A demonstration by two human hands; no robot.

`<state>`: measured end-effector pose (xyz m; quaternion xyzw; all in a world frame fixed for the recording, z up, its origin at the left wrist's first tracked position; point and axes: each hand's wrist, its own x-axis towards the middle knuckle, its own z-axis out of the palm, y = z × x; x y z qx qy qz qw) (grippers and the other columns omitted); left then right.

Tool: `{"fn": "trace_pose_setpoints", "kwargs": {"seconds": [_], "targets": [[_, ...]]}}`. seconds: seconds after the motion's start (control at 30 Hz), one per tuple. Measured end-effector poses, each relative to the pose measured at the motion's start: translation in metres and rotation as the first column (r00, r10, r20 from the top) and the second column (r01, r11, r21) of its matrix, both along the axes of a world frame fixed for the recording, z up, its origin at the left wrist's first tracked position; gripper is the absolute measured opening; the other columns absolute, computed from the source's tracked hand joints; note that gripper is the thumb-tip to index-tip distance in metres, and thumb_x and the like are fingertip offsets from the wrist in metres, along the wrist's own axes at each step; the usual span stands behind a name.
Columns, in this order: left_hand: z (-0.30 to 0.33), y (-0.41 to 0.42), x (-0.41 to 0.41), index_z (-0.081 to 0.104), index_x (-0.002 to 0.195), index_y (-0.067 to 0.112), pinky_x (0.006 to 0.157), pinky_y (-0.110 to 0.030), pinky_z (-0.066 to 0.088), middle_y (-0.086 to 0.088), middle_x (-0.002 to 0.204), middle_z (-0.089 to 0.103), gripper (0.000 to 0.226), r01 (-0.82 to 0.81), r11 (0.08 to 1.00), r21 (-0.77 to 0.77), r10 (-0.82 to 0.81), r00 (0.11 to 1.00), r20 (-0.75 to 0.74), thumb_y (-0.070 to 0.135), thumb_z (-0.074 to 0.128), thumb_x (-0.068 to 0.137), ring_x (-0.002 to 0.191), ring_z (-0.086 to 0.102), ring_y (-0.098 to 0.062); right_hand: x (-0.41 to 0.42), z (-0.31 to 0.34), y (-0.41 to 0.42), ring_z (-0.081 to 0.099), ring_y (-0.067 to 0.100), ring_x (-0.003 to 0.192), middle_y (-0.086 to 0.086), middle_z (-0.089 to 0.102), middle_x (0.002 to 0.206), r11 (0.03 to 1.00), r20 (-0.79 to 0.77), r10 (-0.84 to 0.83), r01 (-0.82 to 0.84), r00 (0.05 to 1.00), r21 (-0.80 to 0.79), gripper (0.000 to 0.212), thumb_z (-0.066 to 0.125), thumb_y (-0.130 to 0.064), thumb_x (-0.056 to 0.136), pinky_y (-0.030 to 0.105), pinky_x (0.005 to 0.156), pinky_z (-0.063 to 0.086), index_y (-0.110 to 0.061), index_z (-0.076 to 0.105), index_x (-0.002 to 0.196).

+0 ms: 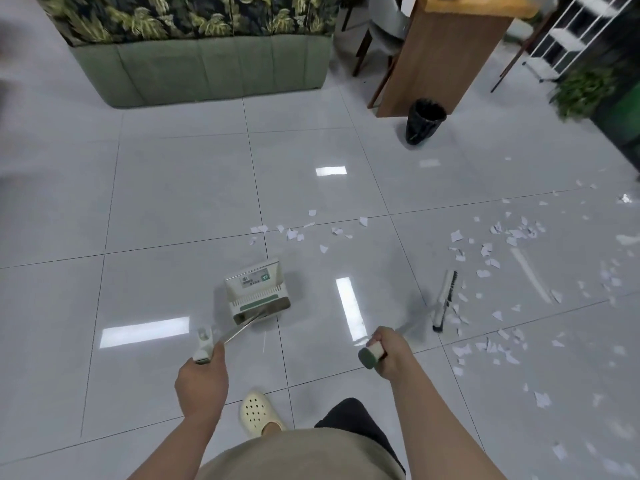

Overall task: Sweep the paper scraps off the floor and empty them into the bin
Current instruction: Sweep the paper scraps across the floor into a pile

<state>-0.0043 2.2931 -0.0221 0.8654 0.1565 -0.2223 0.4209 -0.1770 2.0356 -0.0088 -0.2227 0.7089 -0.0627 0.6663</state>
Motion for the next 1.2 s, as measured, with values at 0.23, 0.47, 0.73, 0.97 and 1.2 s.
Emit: {"fn": "trace_pose_setpoints", "kwargs": {"seconds": [0.23, 0.47, 0.73, 0.97, 1.2], "targets": [[0.0, 0.013, 0.029, 0.062, 0.073, 0.002, 0.062, -0.037, 0.047, -0.016, 0.069, 0.064, 0.046, -0.001, 0.999, 0.035, 0.001, 1.0, 0.016, 0.04, 0.063, 0.098, 0.067, 0.06, -0.033, 0.09, -0.004, 0.028, 0.035, 0.009, 0.029, -0.001, 0.035, 0.046, 0.983, 0.294, -0.079, 0.025, 0.953, 0.183, 0.023, 0.049, 0.005, 0.09, 0.018, 0.029, 0.033, -0.012, 0.038, 0.079], [0.004, 0.016, 0.064, 0.059, 0.069, 0.002, 0.061, -0.038, 0.047, -0.016, 0.066, 0.062, 0.049, -0.112, 0.991, 0.076, 0.108, 0.993, 0.054, 0.043, 0.063, 0.097, 0.066, 0.059, -0.034, 0.208, -0.003, 0.048, 0.035, 0.006, 0.032, -0.003, 0.034, 0.049, 0.913, 0.492, 0.045, -0.235, 0.87, 0.332, 0.026, 0.047, 0.005, 0.09, 0.015, 0.03, 0.032, -0.015, 0.037, 0.076], [0.009, -0.008, 0.132, 0.06, 0.068, 0.002, 0.063, -0.041, 0.051, -0.017, 0.064, 0.061, 0.052, -0.253, 0.953, 0.165, 0.235, 0.964, 0.124, 0.045, 0.063, 0.096, 0.065, 0.06, -0.036, 0.325, -0.006, 0.011, 0.038, 0.007, 0.031, -0.004, 0.035, 0.048, 0.816, 0.599, 0.018, -0.358, 0.801, 0.454, 0.03, 0.047, 0.002, 0.091, 0.017, 0.031, 0.038, -0.017, 0.037, 0.069], [0.021, -0.07, 0.185, 0.059, 0.068, -0.002, 0.061, -0.041, 0.051, -0.021, 0.064, 0.06, 0.055, -0.279, 0.93, 0.238, 0.252, 0.958, 0.14, 0.045, 0.063, 0.096, 0.065, 0.06, -0.039, 0.365, -0.026, -0.087, 0.042, 0.008, 0.032, -0.005, 0.037, 0.047, 0.86, 0.522, 0.0, -0.266, 0.853, 0.435, 0.024, 0.05, 0.004, 0.086, 0.016, 0.035, 0.041, -0.015, 0.043, 0.074], [0.01, -0.148, 0.227, 0.059, 0.065, -0.003, 0.061, -0.055, 0.06, -0.019, 0.062, 0.059, 0.064, -0.119, 0.938, 0.325, 0.1, 0.992, 0.073, 0.055, 0.06, 0.092, 0.061, 0.062, -0.04, 0.308, -0.032, -0.195, 0.052, 0.021, 0.043, 0.004, 0.052, 0.054, 0.941, 0.223, 0.185, -0.238, 0.957, 0.242, 0.017, 0.052, 0.0, 0.078, 0.022, 0.045, 0.043, -0.015, 0.056, 0.072]]}}
